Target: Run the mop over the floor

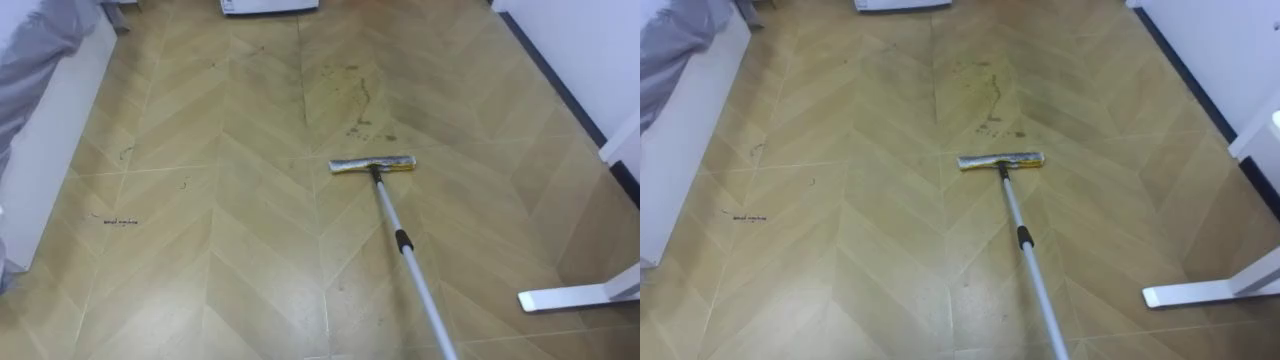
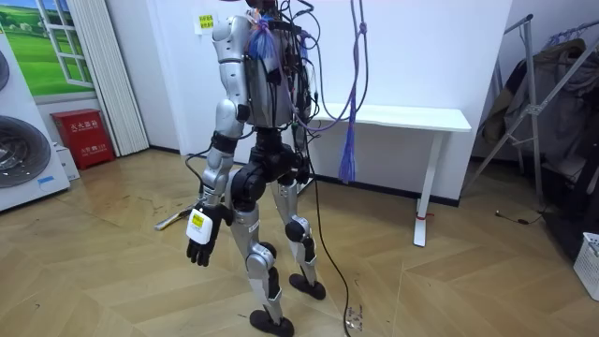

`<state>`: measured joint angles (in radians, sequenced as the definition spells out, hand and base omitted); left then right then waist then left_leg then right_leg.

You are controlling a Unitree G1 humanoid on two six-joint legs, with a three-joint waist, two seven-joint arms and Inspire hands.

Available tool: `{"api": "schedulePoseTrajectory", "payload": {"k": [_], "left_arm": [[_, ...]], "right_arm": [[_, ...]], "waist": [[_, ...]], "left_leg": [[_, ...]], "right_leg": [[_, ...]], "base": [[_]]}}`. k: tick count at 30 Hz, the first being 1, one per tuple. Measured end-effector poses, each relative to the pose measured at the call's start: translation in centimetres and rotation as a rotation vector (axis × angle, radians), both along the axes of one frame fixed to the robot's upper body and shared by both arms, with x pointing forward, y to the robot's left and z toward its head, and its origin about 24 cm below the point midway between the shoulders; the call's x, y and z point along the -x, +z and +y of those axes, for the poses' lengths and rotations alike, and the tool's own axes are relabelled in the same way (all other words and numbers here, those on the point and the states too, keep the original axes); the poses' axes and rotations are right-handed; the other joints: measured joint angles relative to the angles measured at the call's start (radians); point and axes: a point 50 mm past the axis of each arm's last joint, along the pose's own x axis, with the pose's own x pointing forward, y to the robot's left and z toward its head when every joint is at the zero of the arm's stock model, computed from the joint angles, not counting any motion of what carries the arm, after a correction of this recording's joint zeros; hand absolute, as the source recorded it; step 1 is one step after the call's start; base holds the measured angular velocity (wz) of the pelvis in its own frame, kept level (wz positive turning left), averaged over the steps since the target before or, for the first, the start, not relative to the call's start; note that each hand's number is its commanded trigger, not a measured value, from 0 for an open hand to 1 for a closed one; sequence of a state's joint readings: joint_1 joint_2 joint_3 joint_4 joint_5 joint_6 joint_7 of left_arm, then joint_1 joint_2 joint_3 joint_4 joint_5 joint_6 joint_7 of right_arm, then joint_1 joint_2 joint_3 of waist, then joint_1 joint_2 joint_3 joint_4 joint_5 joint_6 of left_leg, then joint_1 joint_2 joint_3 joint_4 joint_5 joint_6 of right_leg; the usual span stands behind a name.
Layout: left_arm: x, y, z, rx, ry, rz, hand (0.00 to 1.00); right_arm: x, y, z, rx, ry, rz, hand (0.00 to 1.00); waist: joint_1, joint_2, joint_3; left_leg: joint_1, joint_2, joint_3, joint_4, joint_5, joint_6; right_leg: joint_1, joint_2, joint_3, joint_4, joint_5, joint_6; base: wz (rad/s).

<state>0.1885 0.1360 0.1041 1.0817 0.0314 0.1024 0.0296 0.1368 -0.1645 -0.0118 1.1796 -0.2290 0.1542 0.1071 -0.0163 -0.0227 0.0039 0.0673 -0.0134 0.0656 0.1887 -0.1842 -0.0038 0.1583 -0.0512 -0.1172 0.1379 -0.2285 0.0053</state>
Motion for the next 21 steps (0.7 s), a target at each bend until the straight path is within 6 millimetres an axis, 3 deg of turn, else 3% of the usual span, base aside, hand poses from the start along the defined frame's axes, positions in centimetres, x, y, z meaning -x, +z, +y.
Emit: {"api": "schedulePoseTrajectory", "payload": {"k": [11,15,21], "left_arm": [[0.2,0.0,0.0,0.012,0.002,0.009,0.00],[-0.9,0.1,0.1,0.016,-0.013,-0.016,0.00],[-1.0,0.1,0.4,0.012,-0.014,-0.018,0.00]], "right_arm": [[-0.1,0.0,0.0,-0.002,0.001,-0.004,1.00],[-0.4,0.0,0.1,-0.011,-0.041,-0.012,1.00],[-0.3,-0.1,0.2,-0.024,-0.076,-0.008,1.00]], "waist": [[0.006,-0.001,0.0005],[0.015,-0.004,-0.0005],[0.023,-0.011,-0.0034]], "left_leg": [[-0.006,0.000,0.005,-0.001,0.000,0.000],[-0.042,0.001,0.002,0.005,0.000,0.000],[-0.055,0.001,0.003,0.005,0.000,0.000]], "right_leg": [[-0.009,0.000,0.003,-0.002,-0.001,0.000],[-0.040,0.000,-0.007,0.002,-0.001,0.000],[-0.043,-0.001,-0.023,0.002,0.000,-0.001]], "base": [[0.00],[0.07],[0.06]]}}
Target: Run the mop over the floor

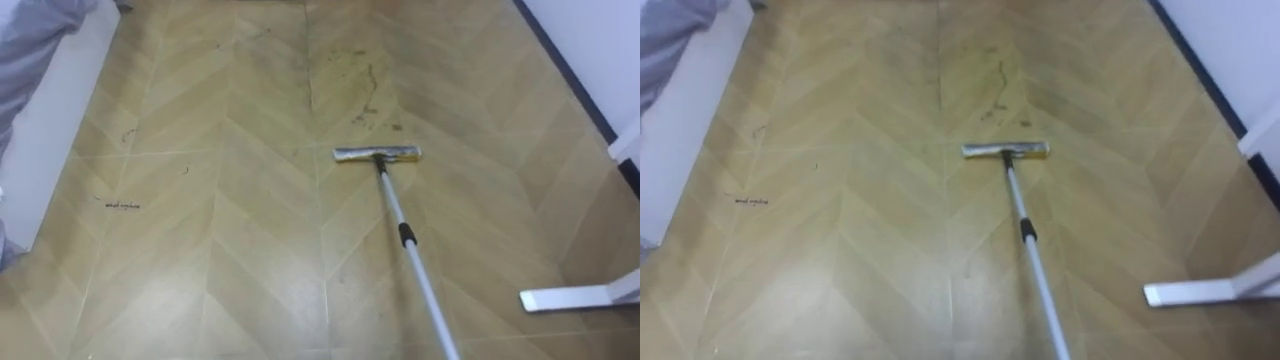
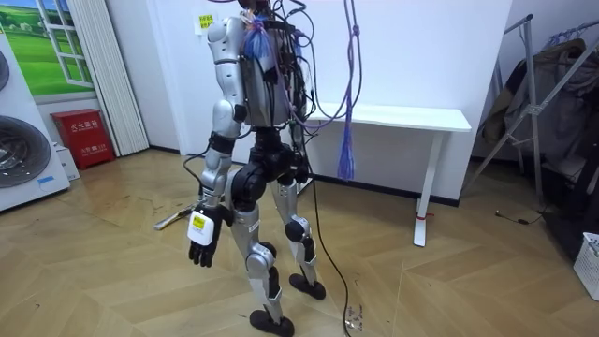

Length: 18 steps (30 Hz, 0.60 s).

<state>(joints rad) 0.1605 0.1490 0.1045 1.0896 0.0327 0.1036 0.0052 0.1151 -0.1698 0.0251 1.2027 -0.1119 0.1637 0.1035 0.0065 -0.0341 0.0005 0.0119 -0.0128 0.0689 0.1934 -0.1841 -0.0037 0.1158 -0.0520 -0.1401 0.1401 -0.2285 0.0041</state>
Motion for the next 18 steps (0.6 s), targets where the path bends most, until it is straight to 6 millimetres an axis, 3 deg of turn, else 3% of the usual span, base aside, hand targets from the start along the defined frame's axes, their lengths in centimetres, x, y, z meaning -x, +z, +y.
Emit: {"api": "schedulePoseTrajectory", "payload": {"k": [7,11,15,16,18], "left_arm": [[-0.4,0.0,0.0,-0.002,-0.003,-0.005,0.00],[-0.6,0.0,0.0,-0.008,-0.005,-0.002,0.00],[-1.4,-0.2,-0.2,-0.003,-0.030,0.014,0.00],[-1.5,-0.2,-0.3,0.002,-0.033,0.020,0.00],[-1.5,-0.3,-0.4,0.006,-0.033,0.031,0.00]], "right_arm": [[-0.6,0.1,-0.1,-0.003,-0.025,-0.016,1.00],[-0.9,0.1,-0.2,0.006,-0.053,-0.031,1.00],[-1.8,0.2,-0.6,0.021,-0.082,-0.051,1.00],[-2.1,0.3,-0.7,0.029,-0.080,-0.060,1.00],[-2.7,0.4,-1.0,0.036,-0.081,-0.077,1.00]], "waist": [[0.000,0.011,-0.0013],[-0.001,0.017,0.0023],[-0.002,0.035,0.0085],[-0.002,0.044,0.0148],[-0.002,0.053,0.0188]], "left_leg": [[-0.055,0.003,-0.001,0.010,0.000,0.000],[-0.121,0.006,-0.007,0.046,-0.001,0.003],[-0.214,0.009,-0.025,0.100,-0.005,0.008],[-0.236,0.011,-0.027,0.119,-0.006,0.010],[-0.274,0.014,-0.027,0.146,-0.008,0.013]], "right_leg": [[-0.053,0.000,-0.017,0.018,0.001,-0.001],[-0.101,-0.001,-0.035,0.045,0.001,-0.001],[-0.176,-0.001,-0.058,0.078,0.001,-0.001],[-0.198,-0.001,-0.061,0.097,0.000,-0.001],[-0.238,-0.001,-0.062,0.129,-0.002,-0.001]], "base": [[0.05],[0.11],[0.16],[0.08],[0.00]]}}
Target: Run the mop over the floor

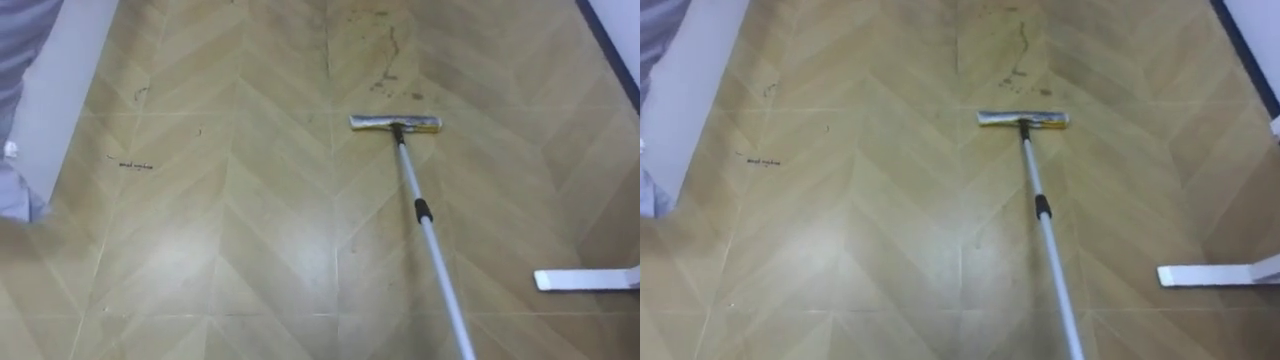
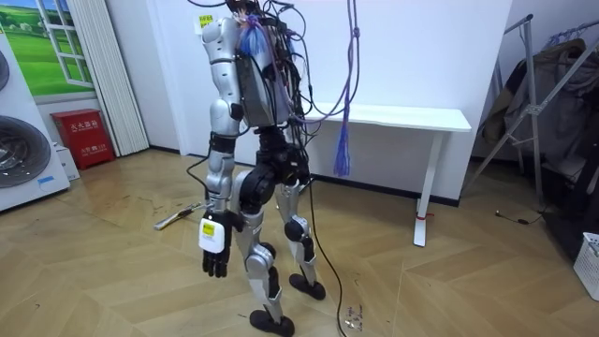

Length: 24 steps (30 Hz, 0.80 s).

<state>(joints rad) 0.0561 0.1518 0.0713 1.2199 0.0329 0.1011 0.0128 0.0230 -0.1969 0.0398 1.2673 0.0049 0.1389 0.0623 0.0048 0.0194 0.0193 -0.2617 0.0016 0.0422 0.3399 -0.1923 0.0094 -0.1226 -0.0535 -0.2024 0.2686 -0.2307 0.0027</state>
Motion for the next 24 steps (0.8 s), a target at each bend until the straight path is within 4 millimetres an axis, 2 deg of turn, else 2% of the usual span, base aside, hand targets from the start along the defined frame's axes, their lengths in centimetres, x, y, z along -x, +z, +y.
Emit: {"api": "schedulePoseTrajectory", "payload": {"k": [2,5,7,9,11,13,17,18,19,20,21,22,23,24], "left_arm": [[0.1,0.0,0.0,0.001,-0.003,0.009,0.00],[0.5,-0.1,-0.1,-0.009,-0.050,0.047,0.00],[0.8,-0.2,-0.1,-0.009,-0.055,0.089,0.00],[1.2,-0.3,-0.2,-0.014,-0.071,0.129,0.00],[1.6,-0.3,-0.2,-0.017,-0.086,0.155,0.00],[1.6,-0.4,-0.3,-0.018,-0.094,0.162,0.00],[1.8,-0.4,-0.4,-0.026,-0.122,0.176,0.00],[2.0,-0.4,-0.4,-0.024,-0.125,0.180,0.00],[2.3,-0.4,-0.4,-0.024,-0.124,0.184,0.00],[2.2,-0.4,-0.5,-0.021,-0.125,0.182,0.00],[2.1,-0.4,-0.5,-0.015,-0.127,0.178,0.00],[2.2,-0.4,-0.5,-0.011,-0.129,0.180,0.00],[2.3,-0.4,-0.4,-0.010,-0.130,0.182,0.00],[2.6,-0.4,-0.3,-0.012,-0.132,0.188,0.00]], "right_arm": [[-0.3,0.1,-0.1,0.004,0.001,-0.013,1.00],[-0.1,0.0,-0.2,0.008,-0.013,-0.005,1.00],[0.6,-0.1,-0.3,0.023,-0.026,0.033,1.00],[0.9,-0.1,-0.3,0.035,-0.039,0.057,1.00],[0.8,-0.1,-0.2,0.034,-0.057,0.067,1.00],[-0.1,0.0,-0.1,0.041,-0.073,0.059,1.00],[-1.2,0.1,-0.2,0.039,-0.116,0.046,1.00],[-1.9,0.3,-0.2,0.039,-0.121,0.032,1.00],[-3.2,0.6,-0.3,0.044,-0.116,0.002,1.00],[-3.9,0.8,-0.5,0.049,-0.121,-0.014,1.00],[-5.2,1.3,-1.0,0.055,-0.129,-0.042,1.00],[-6.0,1.6,-1.3,0.053,-0.130,-0.059,1.00],[-6.2,1.6,-1.3,0.050,-0.133,-0.065,1.00],[-6.4,1.6,-1.1,0.041,-0.136,-0.074,1.00]], "waist": [[0.004,0.003,0.0000],[0.007,0.008,0.0000],[0.017,0.010,-0.0007],[0.031,0.010,-0.0002],[0.032,0.008,0.0003],[0.045,0.005,0.0010],[0.070,-0.002,0.0035],[0.085,-0.006,0.0023],[0.087,-0.006,0.0001],[0.087,-0.005,0.0008],[0.089,-0.004,0.0036],[0.103,-0.006,0.0036],[0.113,-0.011,0.0033],[0.120,-0.021,0.0028]], "left_leg": [[-0.049,0.003,0.001,0.044,-0.010,0.004],[-0.148,0.003,-0.003,0.155,-0.052,0.005],[-0.236,0.000,-0.004,0.278,-0.102,0.006],[-0.284,-0.002,-0.014,0.366,-0.135,0.000],[-0.324,-0.004,-0.015,0.445,-0.163,-0.006],[-0.386,0.004,-0.022,0.565,-0.186,-0.020],[-0.463,0.031,-0.022,0.761,-0.183,-0.022],[-0.485,0.052,-0.019,0.817,-0.176,-0.025],[-0.504,0.055,-0.015,0.834,-0.171,-0.027],[-0.515,0.053,-0.009,0.816,-0.169,-0.029],[-0.538,0.041,0.008,0.755,-0.168,-0.030],[-0.551,0.026,0.024,0.672,-0.160,-0.021],[-0.556,0.019,0.030,0.653,-0.138,0.006],[-0.553,0.008,0.035,0.629,-0.111,0.016]], "right_leg": [[-0.052,-0.004,0.000,0.052,-0.020,-0.004],[-0.165,-0.022,0.001,0.206,-0.088,-0.007],[-0.267,-0.043,0.007,0.359,-0.164,-0.011],[-0.320,-0.055,0.010,0.463,-0.214,-0.018],[-0.361,-0.068,0.011,0.556,-0.261,-0.027],[-0.405,-0.086,0.005,0.662,-0.314,-0.053],[-0.417,-0.076,0.003,0.786,-0.398,-0.075],[-0.416,-0.062,0.005,0.810,-0.415,-0.080],[-0.416,-0.057,0.006,0.823,-0.422,-0.089],[-0.419,-0.057,0.005,0.825,-0.424,-0.089],[-0.422,-0.056,0.007,0.823,-0.424,-0.089],[-0.418,-0.056,0.014,0.817,-0.429,-0.084],[-0.414,-0.058,0.020,0.814,-0.433,-0.083],[-0.400,-0.065,0.030,0.800,-0.439,-0.074]], "base": [[0.00],[0.05],[0.07],[0.05],[0.12],[0.05],[0.12],[-0.11],[-0.06],[0.00],[-0.06],[-0.18],[-0.29],[-0.09]]}}
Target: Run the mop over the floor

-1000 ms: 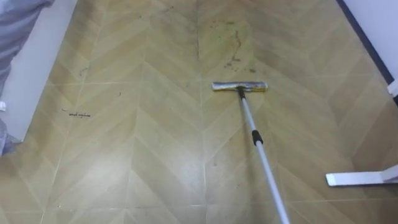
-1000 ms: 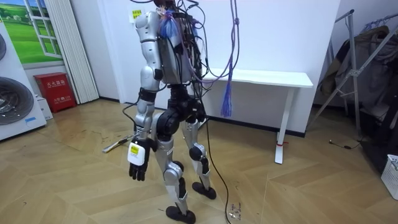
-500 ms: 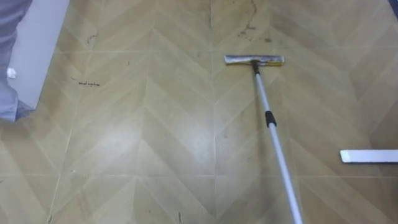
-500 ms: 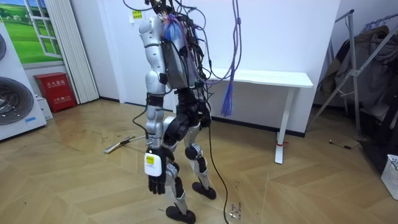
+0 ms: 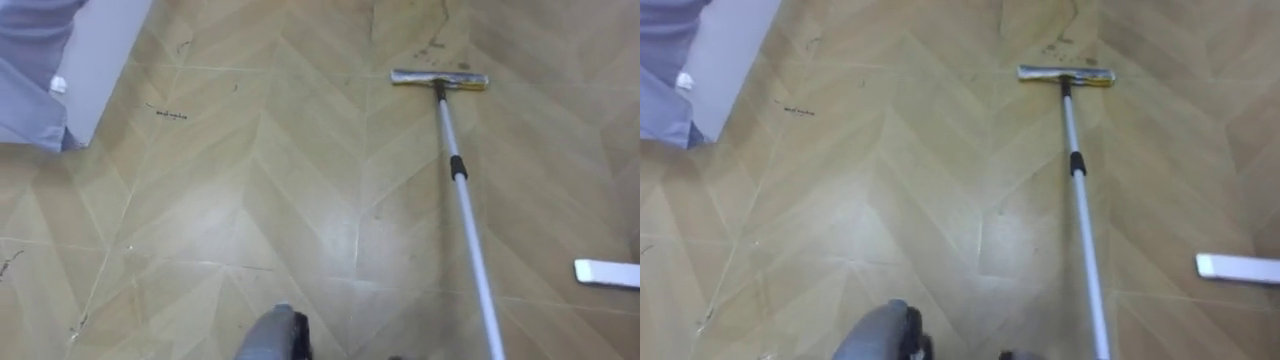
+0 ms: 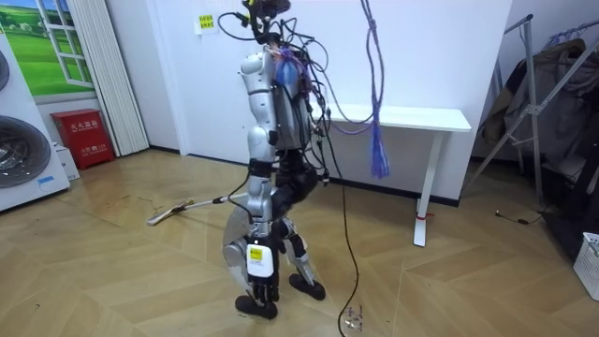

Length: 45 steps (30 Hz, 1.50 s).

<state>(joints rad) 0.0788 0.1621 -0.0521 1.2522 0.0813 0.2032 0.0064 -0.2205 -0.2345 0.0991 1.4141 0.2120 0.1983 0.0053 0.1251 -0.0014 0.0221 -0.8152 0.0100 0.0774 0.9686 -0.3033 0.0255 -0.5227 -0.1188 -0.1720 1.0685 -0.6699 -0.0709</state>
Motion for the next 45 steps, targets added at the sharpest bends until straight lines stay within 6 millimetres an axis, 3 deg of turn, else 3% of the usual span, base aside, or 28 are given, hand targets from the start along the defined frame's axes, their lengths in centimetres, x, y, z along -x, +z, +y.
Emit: {"api": "schedulePoseTrajectory", "payload": {"k": [1,5,6,7,9,10,12,14,15,16,17,20,22,23,24,25,27,29,30,31,32,35,36,37,39,41,44,45], "left_arm": [[-0.1,0.0,0.0,0.002,0.001,-0.002,0.00],[-0.6,0.1,0.0,0.004,0.004,-0.033,0.00],[-1.0,0.1,-0.2,0.005,-0.001,-0.048,0.00],[-1.2,0.1,-0.3,0.004,-0.009,-0.057,0.00],[-1.5,0.1,-0.4,-0.004,-0.013,-0.067,0.00],[-1.9,0.2,-0.4,-0.013,-0.016,-0.081,0.00],[-2.6,0.2,-0.6,-0.016,-0.019,-0.098,0.00],[-2.6,0.2,-0.7,-0.016,-0.019,-0.097,0.00],[-2.4,0.1,-1.2,-0.010,-0.015,-0.093,0.00],[-2.1,0.0,-1.6,0.003,-0.012,-0.086,0.00],[-2.0,-0.1,-1.7,0.007,-0.010,-0.082,0.00],[-1.8,-0.1,-1.7,0.006,0.011,-0.071,0.00],[-2.1,0.0,-1.7,0.003,0.005,-0.077,0.00],[-2.1,0.0,-1.6,-0.001,0.004,-0.078,0.00],[-2.2,0.1,-1.2,-0.012,-0.010,-0.078,0.00],[-2.8,0.2,-0.9,-0.021,-0.016,-0.092,0.00],[-3.7,0.4,-0.5,-0.033,-0.022,-0.115,0.00],[-3.8,0.5,-0.3,-0.037,-0.024,-0.122,0.00],[-3.7,0.5,-0.3,-0.034,-0.023,-0.122,0.00],[-3.2,0.4,-0.3,-0.029,-0.020,-0.110,0.00],[-2.9,0.4,-0.3,-0.024,-0.017,-0.105,0.00],[-3.4,0.4,-0.6,0.006,-0.028,-0.110,0.00],[-3.8,0.4,-0.9,0.009,-0.051,-0.121,0.00],[-4.1,0.4,-1.1,0.010,-0.077,-0.131,0.00],[-4.1,0.4,-1.1,-0.003,-0.097,-0.132,0.00],[-4.3,0.5,-1.1,-0.017,-0.102,-0.142,0.00],[-4.3,0.4,-1.4,-0.026,-0.111,-0.138,0.00],[-4.0,0.4,-1.4,-0.030,-0.109,-0.124,0.00]], "right_arm": [[0.3,-0.1,0.0,-0.009,-0.013,0.000,1.00],[3.1,-0.5,-0.8,-0.012,-0.042,0.062,1.00],[4.7,-0.5,-1.8,0.011,-0.044,0.102,1.00],[6.6,-0.3,-3.0,0.050,-0.041,0.156,1.00],[8.7,-0.2,-3.8,0.092,-0.042,0.211,1.00],[9.5,-0.3,-3.7,0.102,-0.042,0.230,1.00],[10.4,-0.6,-3.0,0.099,-0.044,0.251,1.00],[11.2,-1.1,-1.9,0.084,-0.045,0.269,1.00],[11.9,-1.2,-1.4,0.073,-0.055,0.287,1.00],[12.3,-1.3,-1.2,0.067,-0.065,0.297,1.00],[12.1,-1.3,-1.2,0.067,-0.062,0.297,1.00],[9.6,-1.2,-1.4,0.082,-0.048,0.264,1.00],[5.7,-0.3,-2.5,0.118,-0.025,0.200,1.00],[4.4,0.0,-2.7,0.127,-0.014,0.174,1.00],[1.5,0.8,-3.1,0.143,0.007,0.106,1.00],[-1.4,1.8,-3.5,0.153,0.020,0.031,1.00],[-4.0,2.9,-3.5,0.145,0.007,-0.045,1.00],[-5.9,3.8,-3.7,0.141,-0.002,-0.115,1.00],[-6.2,3.8,-3.5,0.125,-0.005,-0.132,1.00],[-5.8,3.5,-3.2,0.100,-0.018,-0.126,1.00],[-5.3,3.2,-3.1,0.089,-0.024,-0.116,1.00],[-1.2,1.8,-3.6,0.076,-0.063,-0.024,1.00],[1.1,1.3,-4.1,0.091,-0.071,0.038,1.00],[3.8,1.0,-4.8,0.115,-0.081,0.109,1.00],[7.6,0.5,-5.1,0.135,-0.097,0.203,1.00],[10.3,0.3,-5.0,0.142,-0.099,0.271,1.00],[13.5,-0.3,-3.6,0.117,-0.103,0.348,1.00],[14.0,-0.6,-2.7,0.093,-0.099,0.365,1.00]], "waist": [[-0.011,0.002,-0.0043],[-0.023,-0.011,-0.0073],[-0.036,-0.007,-0.0062],[-0.041,0.005,-0.0101],[-0.047,0.032,-0.0089],[-0.058,0.054,-0.0097],[-0.083,0.071,-0.0107],[-0.095,0.073,-0.0091],[-0.098,0.078,-0.0114],[-0.090,0.092,-0.0221],[-0.089,0.095,-0.0186],[-0.093,0.098,-0.0174],[-0.088,0.094,-0.0128],[-0.085,0.088,-0.0085],[-0.076,0.077,-0.0011],[-0.061,0.061,0.0091],[-0.025,0.036,0.0227],[0.003,0.020,0.0247],[0.018,0.012,0.0255],[0.018,0.006,0.0211],[0.018,0.003,0.0168],[-0.002,-0.003,0.0107],[-0.022,0.000,0.0087],[-0.037,0.014,-0.0006],[-0.042,0.033,-0.0118],[-0.045,0.058,-0.0172],[-0.077,0.083,-0.0170],[-0.091,0.085,-0.0155]], "left_leg": [[0.008,-0.010,0.007,-0.015,-0.008,0.014],[0.073,-0.060,0.039,-0.073,-0.043,0.063],[0.094,-0.083,0.042,-0.081,-0.061,0.077],[0.120,-0.099,0.038,-0.090,-0.080,0.088],[0.156,-0.101,0.012,-0.115,-0.103,0.090],[0.164,-0.096,-0.007,-0.136,-0.104,0.089],[0.181,-0.093,-0.020,-0.174,-0.103,0.086],[0.221,-0.089,-0.024,-0.199,-0.117,0.069],[0.244,-0.084,-0.034,-0.202,-0.135,0.055],[0.254,-0.072,-0.041,-0.185,-0.149,0.036],[0.258,-0.069,-0.051,-0.174,-0.151,0.033],[0.253,-0.053,-0.052,-0.066,-0.152,0.025],[0.213,-0.034,-0.049,0.072,-0.126,-0.018],[0.204,-0.030,-0.049,0.106,-0.115,-0.025],[0.171,-0.023,-0.049,0.170,-0.092,-0.039],[0.125,-0.022,-0.049,0.173,-0.100,-0.037],[0.039,-0.023,-0.040,0.107,-0.101,-0.034],[-0.021,-0.030,-0.034,-0.050,-0.084,-0.042],[-0.045,-0.041,-0.027,-0.136,-0.013,-0.026],[-0.044,-0.045,-0.028,-0.175,0.056,-0.004],[-0.037,-0.046,-0.025,-0.181,0.075,0.005],[0.013,-0.079,-0.011,-0.169,0.036,0.059],[0.038,-0.098,0.003,-0.166,0.018,0.078],[0.065,-0.113,0.005,-0.170,-0.006,0.091],[0.108,-0.116,-0.010,-0.183,-0.049,0.095],[0.143,-0.110,-0.020,-0.209,-0.065,0.093],[0.214,-0.095,-0.025,-0.273,-0.080,0.081],[0.250,-0.085,-0.025,-0.293,-0.093,0.068]], "right_leg": [[0.020,-0.006,0.000,-0.028,0.002,0.026],[0.067,-0.037,0.047,-0.080,0.023,0.068],[0.046,-0.039,0.083,-0.020,0.064,0.080],[0.012,-0.033,0.128,0.065,0.140,0.094],[-0.043,-0.003,0.154,0.116,0.188,0.082],[-0.114,0.012,0.152,0.097,0.185,0.079],[-0.210,0.023,0.153,-0.031,0.193,0.076],[-0.264,0.036,0.172,-0.210,0.265,0.065],[-0.267,0.045,0.174,-0.249,0.338,0.065],[-0.240,0.056,0.157,-0.257,0.366,0.040],[-0.229,0.057,0.145,-0.256,0.361,0.035],[-0.194,0.069,0.127,-0.206,0.296,0.010],[-0.176,0.076,0.116,-0.153,0.235,-0.005],[-0.173,0.080,0.117,-0.141,0.224,-0.009],[-0.174,0.088,0.123,-0.123,0.203,-0.018],[-0.177,0.089,0.125,-0.110,0.189,-0.023],[-0.173,0.090,0.124,-0.107,0.176,-0.031],[-0.146,0.090,0.124,-0.121,0.156,-0.026],[-0.113,0.087,0.122,-0.131,0.136,-0.019],[-0.074,0.084,0.123,-0.148,0.117,-0.006],[-0.053,0.082,0.122,-0.158,0.106,0.001],[0.004,0.058,0.136,-0.157,0.100,0.034],[0.000,0.039,0.139,-0.108,0.121,0.073],[-0.005,0.032,0.141,-0.051,0.166,0.098],[-0.038,0.040,0.158,0.039,0.246,0.102],[-0.110,0.048,0.169,0.071,0.244,0.094],[-0.253,0.048,0.180,-0.067,0.253,0.085],[-0.276,0.046,0.184,-0.188,0.283,0.080]], "base": [[0.08],[0.17],[0.31],[0.25],[0.00],[0.00],[0.14],[0.02],[-0.08],[-0.10],[-0.10],[0.06],[0.11],[0.00],[0.00],[0.00],[-0.02],[0.03],[0.11],[0.12],[0.25],[0.45],[0.52],[0.47],[-0.07],[-0.28],[-0.19],[-0.23]]}}
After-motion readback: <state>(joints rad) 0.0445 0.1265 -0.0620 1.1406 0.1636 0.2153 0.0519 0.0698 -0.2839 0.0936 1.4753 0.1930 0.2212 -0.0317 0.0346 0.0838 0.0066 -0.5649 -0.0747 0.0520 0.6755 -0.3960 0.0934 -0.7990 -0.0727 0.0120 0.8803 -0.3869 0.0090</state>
